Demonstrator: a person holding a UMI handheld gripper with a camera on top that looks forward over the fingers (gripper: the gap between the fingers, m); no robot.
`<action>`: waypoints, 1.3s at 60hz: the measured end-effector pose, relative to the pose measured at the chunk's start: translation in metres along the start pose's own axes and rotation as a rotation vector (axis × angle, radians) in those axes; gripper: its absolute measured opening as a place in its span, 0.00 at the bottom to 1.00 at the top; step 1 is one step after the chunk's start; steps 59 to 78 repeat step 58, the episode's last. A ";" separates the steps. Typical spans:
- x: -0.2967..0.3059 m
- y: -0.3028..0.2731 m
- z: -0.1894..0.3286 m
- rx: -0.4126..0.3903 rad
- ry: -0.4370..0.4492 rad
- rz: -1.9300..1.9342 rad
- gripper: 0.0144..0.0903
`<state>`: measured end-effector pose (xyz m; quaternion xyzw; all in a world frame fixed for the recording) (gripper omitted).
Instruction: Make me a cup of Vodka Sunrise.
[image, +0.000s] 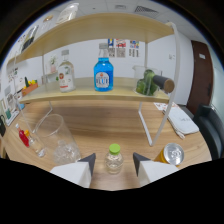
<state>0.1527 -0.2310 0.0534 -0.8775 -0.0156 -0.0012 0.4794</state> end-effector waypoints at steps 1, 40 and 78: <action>0.000 -0.003 -0.004 0.004 0.004 -0.003 0.78; -0.105 -0.036 -0.147 -0.017 0.051 0.007 0.94; -0.117 -0.034 -0.155 -0.027 0.054 0.021 0.94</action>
